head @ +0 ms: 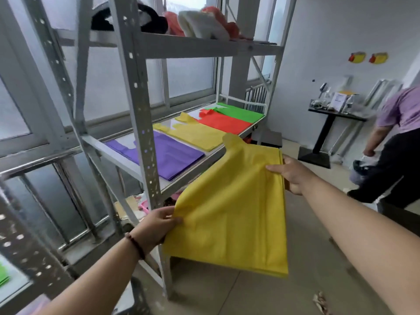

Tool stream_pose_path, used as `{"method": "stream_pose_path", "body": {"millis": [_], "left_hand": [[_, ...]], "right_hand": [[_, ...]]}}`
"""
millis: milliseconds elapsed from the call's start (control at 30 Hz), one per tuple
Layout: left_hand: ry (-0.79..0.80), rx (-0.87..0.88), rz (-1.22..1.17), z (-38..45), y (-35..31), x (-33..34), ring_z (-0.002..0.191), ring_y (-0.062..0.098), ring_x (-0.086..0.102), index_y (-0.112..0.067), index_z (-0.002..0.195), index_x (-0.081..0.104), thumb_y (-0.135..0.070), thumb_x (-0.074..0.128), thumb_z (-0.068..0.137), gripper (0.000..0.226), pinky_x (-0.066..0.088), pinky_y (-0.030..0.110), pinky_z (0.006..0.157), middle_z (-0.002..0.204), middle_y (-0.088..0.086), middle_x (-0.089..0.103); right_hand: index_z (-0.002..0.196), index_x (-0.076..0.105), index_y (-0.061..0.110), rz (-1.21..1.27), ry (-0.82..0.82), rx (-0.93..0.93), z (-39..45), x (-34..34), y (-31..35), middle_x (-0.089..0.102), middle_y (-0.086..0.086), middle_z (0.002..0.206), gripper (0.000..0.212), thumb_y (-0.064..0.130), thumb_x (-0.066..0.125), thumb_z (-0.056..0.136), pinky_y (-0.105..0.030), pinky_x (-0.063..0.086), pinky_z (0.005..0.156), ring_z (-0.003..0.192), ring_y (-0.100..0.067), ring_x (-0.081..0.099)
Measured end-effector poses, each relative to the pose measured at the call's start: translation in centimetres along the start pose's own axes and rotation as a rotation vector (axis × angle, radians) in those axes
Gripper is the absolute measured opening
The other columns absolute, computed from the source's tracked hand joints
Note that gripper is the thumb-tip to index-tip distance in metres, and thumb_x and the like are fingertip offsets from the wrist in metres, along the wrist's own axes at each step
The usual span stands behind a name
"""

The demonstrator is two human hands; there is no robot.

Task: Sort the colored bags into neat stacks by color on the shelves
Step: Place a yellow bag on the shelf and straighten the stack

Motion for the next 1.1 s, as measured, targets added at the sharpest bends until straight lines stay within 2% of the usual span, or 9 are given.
{"method": "stream_pose_path", "body": {"millis": [133,300,433,500,567,667,800,967,1100], "left_hand": [[-0.006,0.026,-0.017,4.8,-2.2,2.8,0.107,0.036,0.063,-0.019,0.125,0.059,-0.007,0.059,0.088,0.039,0.048,0.056,0.095,0.119,0.013,0.065],[0.001,0.052,-0.087,10.5,-5.1,4.3,0.086,0.024,0.071,-0.023,0.114,0.06,-0.004,0.061,0.086,0.034,0.059,0.04,0.079,0.103,0.008,0.072],[0.049,0.075,-0.139,16.9,-7.2,3.9,0.09,0.027,0.072,-0.017,0.121,0.06,-0.027,0.091,0.044,0.083,0.059,0.039,0.077,0.106,0.011,0.073],[-0.004,0.094,-0.144,20.6,-8.7,3.2,0.084,0.025,0.072,-0.015,0.123,0.058,-0.018,0.082,0.056,0.071,0.06,0.038,0.074,0.1,0.01,0.074],[-0.055,0.101,-0.16,23.9,-10.4,2.8,0.078,0.024,0.073,-0.017,0.124,0.057,-0.014,0.066,0.067,0.058,0.06,0.039,0.074,0.095,0.01,0.075],[-0.089,0.121,-0.177,28.1,-13.2,2.6,0.077,0.023,0.073,-0.019,0.128,0.053,-0.013,0.063,0.069,0.06,0.06,0.037,0.072,0.095,0.009,0.075],[-0.129,0.114,-0.24,32.0,-15.4,2.8,0.076,0.02,0.073,-0.022,0.126,0.052,-0.009,0.061,0.07,0.059,0.06,0.031,0.064,0.093,0.003,0.076],[-0.281,0.076,-0.248,36.5,-17.2,1.5,0.073,0.018,0.073,-0.014,0.129,0.052,-0.013,0.06,0.068,0.061,0.06,0.031,0.063,0.098,0.006,0.073],[-0.38,0.049,-0.276,40.1,-19.2,1.9,0.081,0.021,0.072,-0.011,0.131,0.05,-0.013,0.063,0.071,0.061,0.06,0.034,0.066,0.112,0.009,0.068]], "right_hand": [[0.137,0.043,0.007,-0.015,0.011,0.028,6.6,-2.8,0.3,0.054,-0.018,0.13,0.054,0.003,0.062,0.086,-0.053,0.042,0.103,0.119,-0.037,0.053],[0.127,0.048,-0.001,0.007,0.043,0.12,14.7,-3.8,-0.4,0.062,-0.02,0.111,0.041,0.0,0.059,0.088,-0.048,0.051,0.084,0.097,-0.035,0.062],[0.108,0.056,0.001,0.002,0.123,0.146,22.1,-3.6,0.2,0.063,-0.013,0.088,0.018,0.001,0.055,0.09,-0.039,0.051,0.068,0.078,-0.026,0.062],[0.101,0.056,0.003,-0.001,0.151,0.147,26.3,-3.4,1.2,0.063,-0.012,0.087,0.01,0.001,0.053,0.092,-0.037,0.052,0.062,0.076,-0.026,0.062],[0.11,0.053,0.005,0.004,0.181,0.13,30.6,-3.0,2.5,0.063,-0.013,0.088,0.018,0.001,0.052,0.092,-0.037,0.053,0.061,0.077,-0.026,0.062],[0.121,0.049,0.011,0.028,0.213,0.095,36.6,-2.3,4.6,0.062,-0.013,0.097,0.03,0.004,0.053,0.092,-0.045,0.05,0.074,0.086,-0.029,0.061],[0.131,0.046,0.015,0.002,0.397,0.139,43.8,-0.2,4.9,0.059,-0.018,0.122,0.046,0.004,0.057,0.087,-0.051,0.052,0.086,0.107,-0.036,0.059],[0.129,0.043,0.015,-0.11,0.652,0.165,52.2,4.0,5.9,0.058,-0.019,0.113,0.047,0.0,0.054,0.086,-0.037,0.06,0.062,0.089,-0.033,0.061],[0.108,0.048,0.014,-0.23,0.772,0.195,57.8,8.4,7.8,0.06,-0.008,0.076,0.026,0.001,0.054,0.087,-0.029,0.057,0.048,0.055,-0.018,0.064]]}}
Point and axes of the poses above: each hand's wrist, its own z-axis towards the middle knuckle, its own x-axis out of the palm, y = z × x, the point moved 8 cm from there along z, towards the middle knuckle
